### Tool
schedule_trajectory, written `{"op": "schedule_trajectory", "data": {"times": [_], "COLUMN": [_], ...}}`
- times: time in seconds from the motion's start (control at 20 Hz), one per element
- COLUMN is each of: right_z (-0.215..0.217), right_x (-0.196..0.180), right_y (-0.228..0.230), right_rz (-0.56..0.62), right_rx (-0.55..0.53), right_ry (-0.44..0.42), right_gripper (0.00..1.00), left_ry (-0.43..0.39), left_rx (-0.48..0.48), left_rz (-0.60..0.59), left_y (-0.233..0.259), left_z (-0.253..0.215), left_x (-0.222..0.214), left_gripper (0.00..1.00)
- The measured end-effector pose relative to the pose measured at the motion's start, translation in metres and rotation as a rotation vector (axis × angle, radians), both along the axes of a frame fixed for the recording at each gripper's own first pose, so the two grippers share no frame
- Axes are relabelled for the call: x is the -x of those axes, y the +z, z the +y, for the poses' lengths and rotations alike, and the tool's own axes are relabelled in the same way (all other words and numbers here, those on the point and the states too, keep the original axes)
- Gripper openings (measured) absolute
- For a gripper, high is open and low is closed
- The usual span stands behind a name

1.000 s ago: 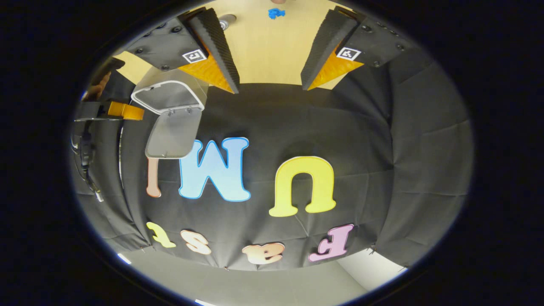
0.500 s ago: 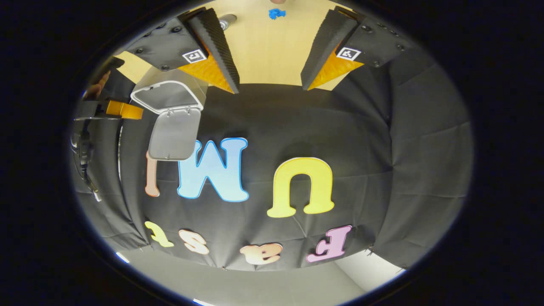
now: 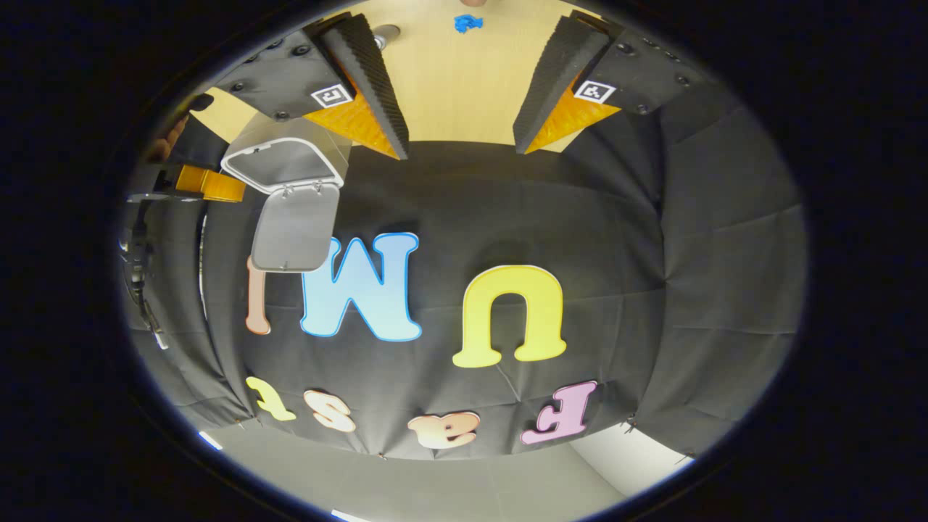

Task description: Press the lid of the desktop garbage bin to open it, pick up the crumpled paper on the desktop and throw it into the bin, then pick up the pop can on the desktop and drop it into the bin, and finally close the garbage bin lid.

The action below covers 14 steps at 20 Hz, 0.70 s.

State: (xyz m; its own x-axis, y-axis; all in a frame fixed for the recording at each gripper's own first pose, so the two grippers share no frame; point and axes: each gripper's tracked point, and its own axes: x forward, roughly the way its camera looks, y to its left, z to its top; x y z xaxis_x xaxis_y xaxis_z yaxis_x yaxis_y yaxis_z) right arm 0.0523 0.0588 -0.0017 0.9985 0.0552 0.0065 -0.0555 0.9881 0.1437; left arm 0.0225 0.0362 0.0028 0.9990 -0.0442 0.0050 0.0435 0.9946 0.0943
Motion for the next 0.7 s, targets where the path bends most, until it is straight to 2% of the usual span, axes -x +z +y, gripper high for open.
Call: {"op": "schedule_trajectory", "data": {"times": [0.45, 0.55, 0.7], "right_z": [0.052, 0.06, 0.069], "right_x": [0.007, 0.01, 0.012], "right_y": [-0.031, -0.037, -0.047], "right_rz": [0.051, 0.067, 0.085], "right_rx": [0.071, 0.082, 0.076], "right_ry": [0.14, 0.163, 0.187], "right_gripper": [0.05, 0.1, 0.1], "left_ry": [0.062, 0.078, 0.098], "left_rx": [0.001, -0.006, -0.009], "left_rz": [-0.004, -0.006, -0.006], "left_y": [0.004, 0.003, 0.003], "left_z": [0.024, 0.03, 0.038], "left_x": [0.023, 0.029, 0.037], "left_gripper": [0.95, 0.95, 0.95]}}
